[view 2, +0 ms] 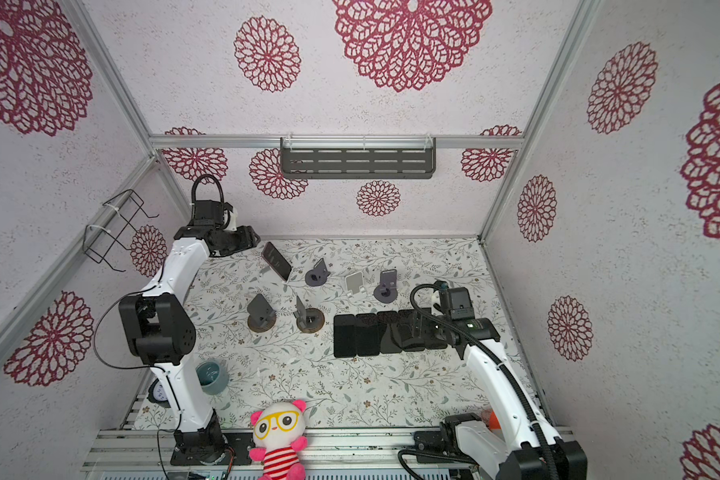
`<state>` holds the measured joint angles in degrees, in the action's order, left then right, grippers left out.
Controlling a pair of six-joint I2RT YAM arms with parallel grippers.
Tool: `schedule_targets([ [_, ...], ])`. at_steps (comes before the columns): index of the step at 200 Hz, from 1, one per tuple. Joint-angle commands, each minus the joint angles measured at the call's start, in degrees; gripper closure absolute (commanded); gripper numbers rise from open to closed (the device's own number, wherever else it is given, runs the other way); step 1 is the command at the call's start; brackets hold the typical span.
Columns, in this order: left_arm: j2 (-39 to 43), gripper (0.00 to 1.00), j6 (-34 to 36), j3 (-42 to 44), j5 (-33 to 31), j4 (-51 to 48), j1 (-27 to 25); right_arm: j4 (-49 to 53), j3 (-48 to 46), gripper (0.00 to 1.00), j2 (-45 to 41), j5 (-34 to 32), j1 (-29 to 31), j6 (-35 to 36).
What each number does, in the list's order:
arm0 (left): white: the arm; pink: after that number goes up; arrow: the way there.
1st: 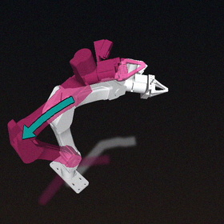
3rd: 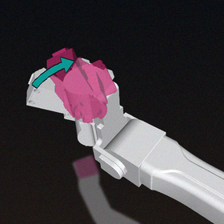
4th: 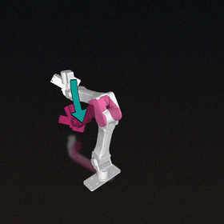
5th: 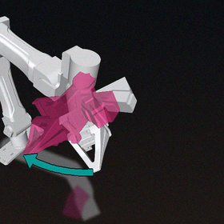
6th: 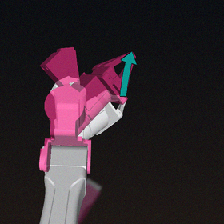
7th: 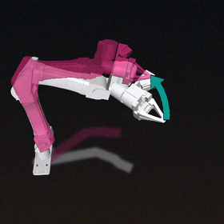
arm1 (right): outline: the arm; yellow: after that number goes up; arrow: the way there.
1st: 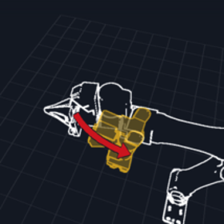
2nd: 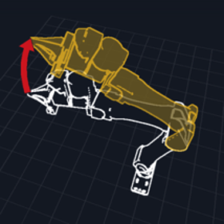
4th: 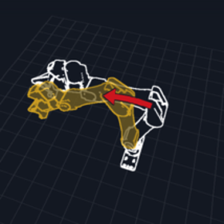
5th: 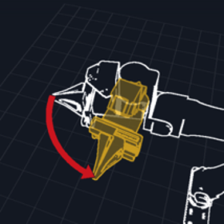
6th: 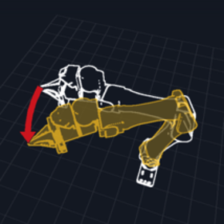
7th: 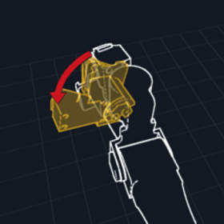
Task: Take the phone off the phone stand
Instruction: 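Move the left gripper to the pink-cased phone on its stand, then grip the pink-cased phone with the left gripper and lift it off the stand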
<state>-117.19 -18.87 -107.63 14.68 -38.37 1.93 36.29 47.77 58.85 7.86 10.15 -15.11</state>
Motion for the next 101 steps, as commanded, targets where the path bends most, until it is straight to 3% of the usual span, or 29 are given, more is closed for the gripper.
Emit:
schedule_targets([
  [1,-1.1,0.42,-2.1,-0.4,3.0,2.9,-0.5,0.8,-0.6,0.27,-1.5,0.7,0.0,-1.2],
  [63,-3.5,0.62,-3.6,1.3,4.1,5.1,-1.3,0.3,-1.5,0.27,-0.6,0.9,0.0,-0.9],
  [101,-3.8,0.61,-2.3,1.2,3.0,2.1,-1.9,0.2,-1.7,0.27,-0.3,0.6,0.0,-0.4],
])
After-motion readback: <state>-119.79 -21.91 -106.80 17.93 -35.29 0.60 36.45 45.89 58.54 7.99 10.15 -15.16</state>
